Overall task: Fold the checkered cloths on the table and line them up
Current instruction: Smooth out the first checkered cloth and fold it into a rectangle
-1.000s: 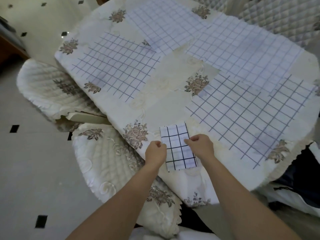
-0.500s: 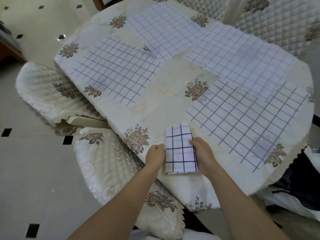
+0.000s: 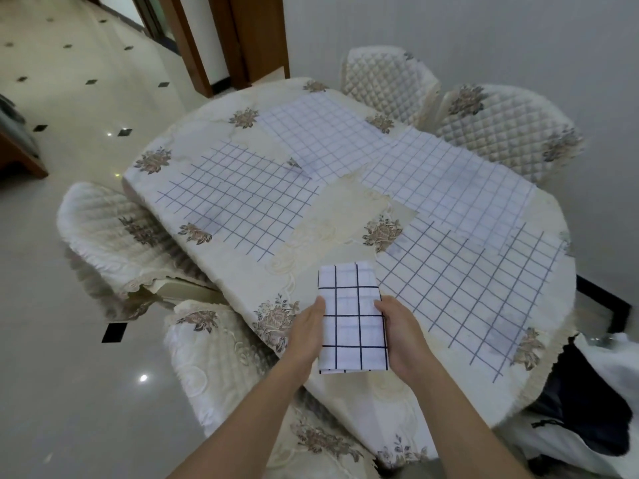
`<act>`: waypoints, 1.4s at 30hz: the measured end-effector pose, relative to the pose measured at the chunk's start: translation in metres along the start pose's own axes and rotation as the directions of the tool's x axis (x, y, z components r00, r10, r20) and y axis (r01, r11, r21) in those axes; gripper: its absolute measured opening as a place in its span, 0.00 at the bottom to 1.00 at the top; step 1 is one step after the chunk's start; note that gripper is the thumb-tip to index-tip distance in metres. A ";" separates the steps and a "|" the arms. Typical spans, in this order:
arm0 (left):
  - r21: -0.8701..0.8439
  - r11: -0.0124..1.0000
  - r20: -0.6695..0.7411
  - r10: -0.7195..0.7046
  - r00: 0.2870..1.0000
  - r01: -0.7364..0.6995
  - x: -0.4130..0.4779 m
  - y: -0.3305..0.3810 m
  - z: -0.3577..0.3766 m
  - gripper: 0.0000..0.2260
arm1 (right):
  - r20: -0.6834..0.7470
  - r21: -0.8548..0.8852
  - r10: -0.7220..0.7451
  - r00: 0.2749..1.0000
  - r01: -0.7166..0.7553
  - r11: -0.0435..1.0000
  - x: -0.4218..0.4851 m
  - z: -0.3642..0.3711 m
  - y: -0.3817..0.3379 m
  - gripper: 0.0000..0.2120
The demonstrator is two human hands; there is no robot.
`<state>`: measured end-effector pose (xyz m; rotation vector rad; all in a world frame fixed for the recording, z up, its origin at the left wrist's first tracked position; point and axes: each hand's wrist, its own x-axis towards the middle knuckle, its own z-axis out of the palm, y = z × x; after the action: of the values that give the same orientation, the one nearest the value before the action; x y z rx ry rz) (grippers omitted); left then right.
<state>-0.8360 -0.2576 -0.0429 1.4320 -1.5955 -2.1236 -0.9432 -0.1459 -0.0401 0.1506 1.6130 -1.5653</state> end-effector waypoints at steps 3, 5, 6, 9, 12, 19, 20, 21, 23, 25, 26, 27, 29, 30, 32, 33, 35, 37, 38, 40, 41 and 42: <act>0.068 0.993 -0.023 0.100 0.995 -0.098 -0.004 0.003 -0.009 0.14 | -0.019 -0.018 -0.033 0.999 0.032 0.999 -0.008 0.009 -0.001 0.13; 0.090 0.985 -0.036 0.148 0.988 -0.145 -0.003 0.001 -0.015 0.15 | -0.041 -0.063 -0.060 0.997 0.057 0.996 -0.015 0.015 0.000 0.12; 0.103 0.982 -0.036 0.160 0.986 -0.156 -0.003 -0.001 -0.017 0.15 | -0.049 -0.090 -0.073 0.996 0.068 0.994 -0.018 0.017 0.000 0.12; 0.141 0.974 -0.036 0.186 0.982 -0.179 -0.002 -0.004 -0.021 0.14 | -0.071 -0.187 -0.123 0.990 0.108 0.976 -0.025 0.022 0.003 0.14; 0.195 0.958 -0.033 0.219 0.975 -0.209 -0.002 -0.006 -0.023 0.15 | -0.114 -0.269 -0.172 0.979 0.136 0.953 -0.029 0.024 0.005 0.14; 0.362 0.865 -0.069 0.397 0.915 -0.348 -0.009 -0.009 -0.025 0.18 | -0.175 -0.390 -0.325 0.929 0.238 0.890 -0.038 0.029 0.015 0.15; 0.376 0.851 -0.067 0.420 0.905 -0.367 -0.009 -0.010 -0.026 0.18 | -0.188 -0.393 -0.342 0.921 0.249 0.885 -0.038 0.030 0.018 0.15; 0.393 0.836 -0.064 0.439 0.896 -0.382 -0.009 -0.012 -0.027 0.18 | -0.202 -0.393 -0.355 0.913 0.256 0.883 -0.038 0.032 0.020 0.16; 0.406 0.816 -0.049 0.468 0.882 -0.411 -0.010 -0.015 -0.029 0.17 | -0.229 -0.384 -0.362 0.904 0.258 0.886 -0.037 0.036 0.024 0.17; 0.397 0.818 -0.057 0.475 0.878 -0.417 -0.013 -0.017 -0.031 0.17 | -0.237 -0.396 -0.372 0.898 0.260 0.881 -0.036 0.040 0.028 0.17; 0.392 0.820 -0.066 0.477 0.877 -0.417 -0.015 -0.018 -0.032 0.17 | -0.232 -0.408 -0.385 0.893 0.270 0.872 -0.036 0.042 0.030 0.16; 0.385 0.825 -0.079 0.477 0.875 -0.414 -0.017 -0.018 -0.033 0.17 | -0.224 -0.423 -0.403 0.887 0.284 0.860 -0.036 0.043 0.032 0.16; 0.378 0.831 -0.111 0.478 0.871 -0.408 -0.022 -0.018 -0.035 0.16 | -0.202 -0.456 -0.446 0.872 0.319 0.831 -0.036 0.045 0.034 0.14; 0.371 0.835 -0.124 0.478 0.870 -0.406 -0.025 -0.018 -0.036 0.16 | -0.187 -0.468 -0.463 0.867 0.336 0.817 -0.037 0.045 0.033 0.13; 0.342 0.853 -0.154 0.464 0.872 -0.394 -0.031 -0.018 -0.037 0.15 | -0.155 -0.485 -0.483 0.862 0.360 0.797 -0.038 0.045 0.032 0.12; 0.328 0.861 -0.171 0.458 0.872 -0.388 -0.036 -0.019 -0.036 0.15 | -0.139 -0.491 -0.490 0.861 0.370 0.789 -0.040 0.044 0.032 0.12; 0.301 0.870 -0.204 0.459 0.864 -0.391 -0.045 -0.020 -0.034 0.15 | -0.102 -0.502 -0.509 0.855 0.397 0.768 -0.045 0.041 0.032 0.12; 0.282 0.878 -0.232 0.454 0.860 -0.387 -0.053 -0.024 -0.033 0.14 | -0.051 -0.519 -0.534 0.844 0.434 0.736 -0.050 0.037 0.033 0.12; 0.277 0.884 -0.245 0.445 0.862 -0.377 -0.055 -0.027 -0.033 0.14 | -0.023 -0.526 -0.542 0.840 0.451 0.721 -0.052 0.036 0.033 0.12; 0.256 0.900 -0.273 0.417 0.867 -0.352 -0.060 -0.031 -0.034 0.15 | 0.022 -0.530 -0.548 0.836 0.475 0.702 -0.054 0.034 0.036 0.12; 0.249 0.906 -0.288 0.406 0.868 -0.341 -0.064 -0.034 -0.035 0.15 | 0.039 -0.530 -0.546 0.837 0.480 0.699 -0.055 0.033 0.039 0.13; 0.255 0.907 -0.304 0.404 0.863 -0.334 -0.068 -0.037 -0.036 0.15 | 0.053 -0.530 -0.543 0.838 0.484 0.696 -0.056 0.033 0.042 0.13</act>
<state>-0.7570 -0.2263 -0.0310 1.3239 -1.7906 -1.4409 -0.8668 -0.1402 -0.0315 -0.5818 2.2475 -1.4461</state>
